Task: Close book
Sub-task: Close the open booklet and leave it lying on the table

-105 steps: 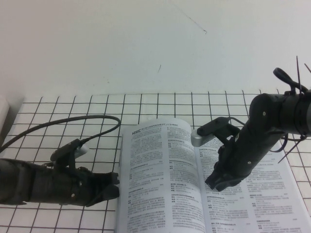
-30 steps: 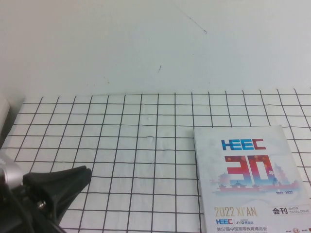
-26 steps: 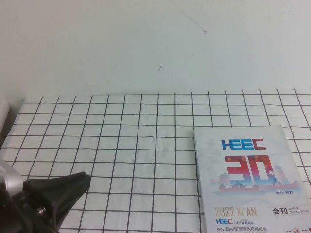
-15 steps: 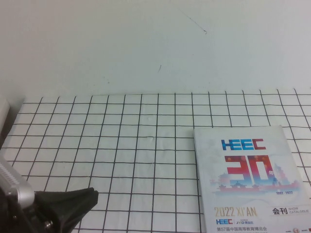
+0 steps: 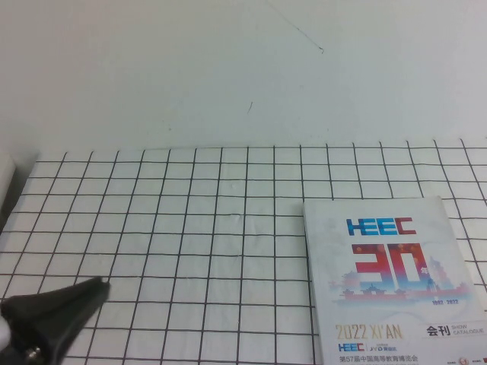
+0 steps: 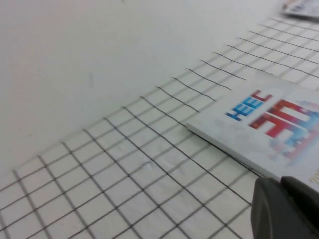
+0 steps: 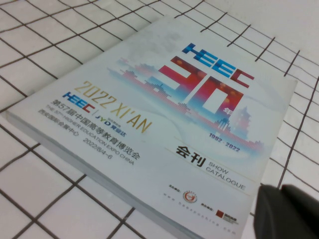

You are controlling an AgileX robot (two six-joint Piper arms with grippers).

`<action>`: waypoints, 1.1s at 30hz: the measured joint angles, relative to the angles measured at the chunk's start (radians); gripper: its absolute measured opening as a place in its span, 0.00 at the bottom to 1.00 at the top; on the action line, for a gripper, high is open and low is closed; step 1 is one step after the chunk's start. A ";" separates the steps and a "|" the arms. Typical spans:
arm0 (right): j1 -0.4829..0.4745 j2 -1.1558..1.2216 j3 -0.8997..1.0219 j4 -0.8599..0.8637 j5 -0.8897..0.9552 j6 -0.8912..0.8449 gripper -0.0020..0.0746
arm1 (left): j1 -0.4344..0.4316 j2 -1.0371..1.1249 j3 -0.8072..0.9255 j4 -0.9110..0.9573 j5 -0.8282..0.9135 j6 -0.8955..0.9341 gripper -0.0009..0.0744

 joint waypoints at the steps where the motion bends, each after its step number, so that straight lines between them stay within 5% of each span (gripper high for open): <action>1: 0.000 0.000 0.000 0.000 0.000 0.000 0.02 | 0.011 -0.028 0.018 0.030 -0.040 -0.038 0.01; 12: 0.000 0.000 0.000 0.000 -0.002 0.000 0.02 | 0.273 -0.379 0.345 0.520 -0.096 -0.659 0.01; 19: 0.000 0.000 0.000 0.000 -0.002 0.000 0.02 | 0.304 -0.479 0.396 0.646 0.086 -0.744 0.01; 33: -0.002 0.000 0.000 0.000 -0.002 0.000 0.02 | 0.304 -0.481 0.396 0.660 0.101 -0.756 0.01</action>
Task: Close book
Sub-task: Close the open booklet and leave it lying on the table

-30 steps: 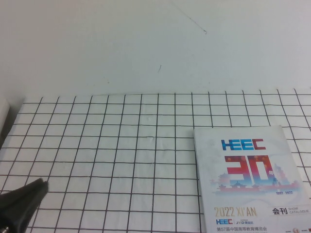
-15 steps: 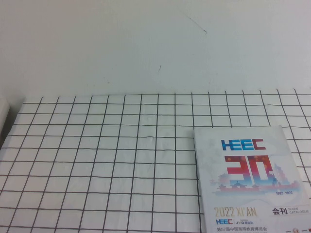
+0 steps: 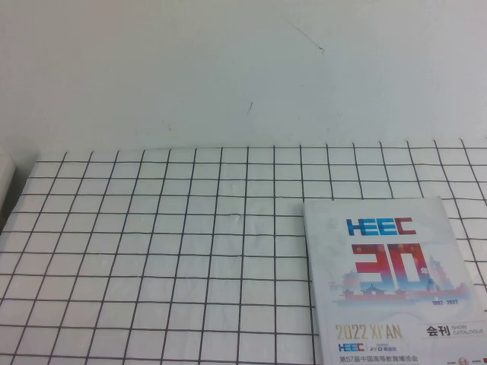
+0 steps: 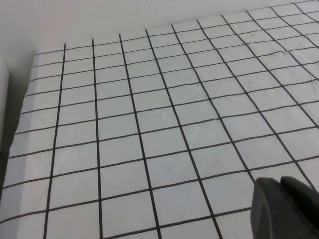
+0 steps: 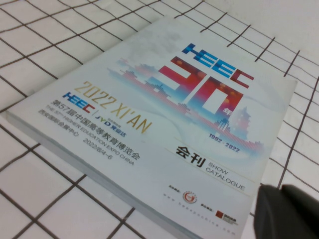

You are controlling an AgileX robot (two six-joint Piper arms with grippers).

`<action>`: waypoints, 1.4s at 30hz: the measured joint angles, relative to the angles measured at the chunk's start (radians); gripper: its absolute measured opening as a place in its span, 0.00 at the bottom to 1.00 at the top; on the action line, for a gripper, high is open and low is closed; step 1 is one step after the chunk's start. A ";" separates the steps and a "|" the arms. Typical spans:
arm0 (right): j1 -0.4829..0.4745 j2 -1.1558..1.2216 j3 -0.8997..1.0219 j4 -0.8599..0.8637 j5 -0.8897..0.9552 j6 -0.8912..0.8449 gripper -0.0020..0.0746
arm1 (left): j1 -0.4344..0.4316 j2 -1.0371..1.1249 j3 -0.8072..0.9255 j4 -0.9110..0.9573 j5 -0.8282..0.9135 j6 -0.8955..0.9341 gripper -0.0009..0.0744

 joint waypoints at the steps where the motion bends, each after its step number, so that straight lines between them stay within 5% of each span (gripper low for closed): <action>1: 0.000 0.000 0.000 0.000 0.000 0.000 0.02 | 0.000 0.000 0.000 0.000 0.000 0.000 0.01; 25: 0.000 -0.020 0.001 -0.046 -0.004 0.000 0.02 | 0.000 0.000 0.000 0.000 0.000 -0.002 0.01; 33: -0.002 -0.020 0.009 -0.008 -0.132 0.000 0.02 | 0.000 0.000 0.000 0.000 0.000 -0.002 0.01; 42: -0.312 -0.081 0.009 0.123 -0.053 0.000 0.02 | 0.000 -0.002 0.000 0.002 0.000 -0.002 0.01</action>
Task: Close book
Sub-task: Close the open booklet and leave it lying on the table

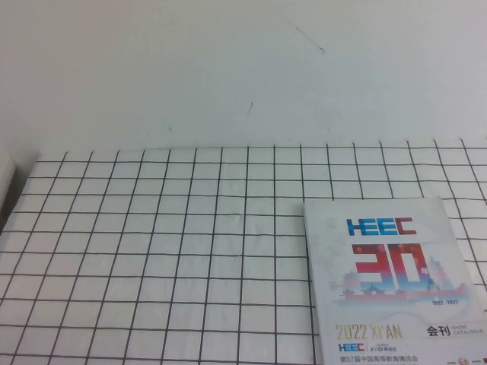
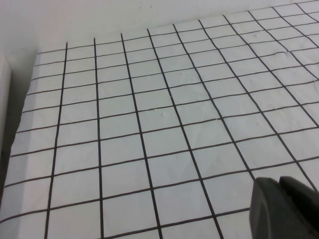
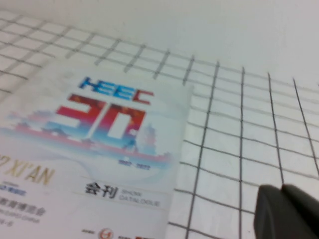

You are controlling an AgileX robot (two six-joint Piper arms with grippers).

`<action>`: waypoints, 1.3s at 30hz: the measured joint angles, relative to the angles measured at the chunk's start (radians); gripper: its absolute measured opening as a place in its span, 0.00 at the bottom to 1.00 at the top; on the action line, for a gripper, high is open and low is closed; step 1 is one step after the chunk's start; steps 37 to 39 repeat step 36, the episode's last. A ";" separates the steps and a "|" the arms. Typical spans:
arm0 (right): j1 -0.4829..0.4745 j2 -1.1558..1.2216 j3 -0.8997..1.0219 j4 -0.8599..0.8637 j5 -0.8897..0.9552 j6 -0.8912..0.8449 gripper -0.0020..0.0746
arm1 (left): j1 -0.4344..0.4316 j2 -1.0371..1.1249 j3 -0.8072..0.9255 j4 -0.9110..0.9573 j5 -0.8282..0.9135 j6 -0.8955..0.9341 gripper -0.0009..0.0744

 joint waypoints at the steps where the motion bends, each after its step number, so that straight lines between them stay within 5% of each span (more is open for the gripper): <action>1: -0.029 0.000 0.000 0.000 0.021 0.000 0.02 | 0.000 0.000 0.000 0.000 0.000 0.000 0.01; 10: -0.174 0.000 -0.007 -0.008 0.061 0.000 0.02 | 0.000 0.000 0.000 0.002 0.000 0.000 0.01; 39: -0.176 0.000 -0.007 -0.008 0.061 0.000 0.02 | 0.000 0.000 0.000 0.004 0.000 0.000 0.01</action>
